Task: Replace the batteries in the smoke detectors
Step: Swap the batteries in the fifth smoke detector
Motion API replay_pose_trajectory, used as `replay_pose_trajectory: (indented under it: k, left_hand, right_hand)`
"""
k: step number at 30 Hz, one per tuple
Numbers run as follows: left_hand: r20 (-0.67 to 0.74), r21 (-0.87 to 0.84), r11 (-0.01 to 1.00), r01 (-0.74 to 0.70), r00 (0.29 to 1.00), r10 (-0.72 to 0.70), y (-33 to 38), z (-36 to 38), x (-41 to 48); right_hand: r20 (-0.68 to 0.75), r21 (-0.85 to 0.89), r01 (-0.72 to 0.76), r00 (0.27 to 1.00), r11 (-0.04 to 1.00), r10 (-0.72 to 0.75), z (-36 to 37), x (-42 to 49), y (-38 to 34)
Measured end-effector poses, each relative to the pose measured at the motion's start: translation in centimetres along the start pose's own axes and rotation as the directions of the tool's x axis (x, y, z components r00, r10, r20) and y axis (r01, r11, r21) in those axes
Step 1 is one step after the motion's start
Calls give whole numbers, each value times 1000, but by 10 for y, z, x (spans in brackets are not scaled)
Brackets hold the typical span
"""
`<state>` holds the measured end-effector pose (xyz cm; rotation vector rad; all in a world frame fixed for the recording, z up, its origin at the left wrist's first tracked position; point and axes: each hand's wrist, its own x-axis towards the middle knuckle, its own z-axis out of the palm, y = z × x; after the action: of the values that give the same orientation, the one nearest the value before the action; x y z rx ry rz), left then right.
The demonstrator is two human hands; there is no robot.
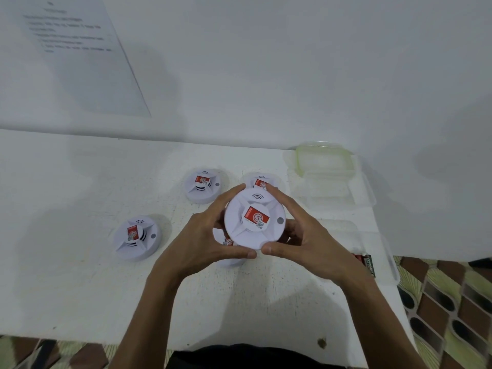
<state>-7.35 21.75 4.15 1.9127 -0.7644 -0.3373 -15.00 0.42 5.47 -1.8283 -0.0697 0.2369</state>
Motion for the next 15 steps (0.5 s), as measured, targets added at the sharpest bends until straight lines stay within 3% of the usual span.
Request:
replay_pose_trajectory:
  k: [15]
  left_hand:
    - [-1, 61, 998, -20, 1000, 20, 1, -4, 2]
  right_hand:
    - [3, -12, -15, 1000, 1000, 15, -1, 1, 2]
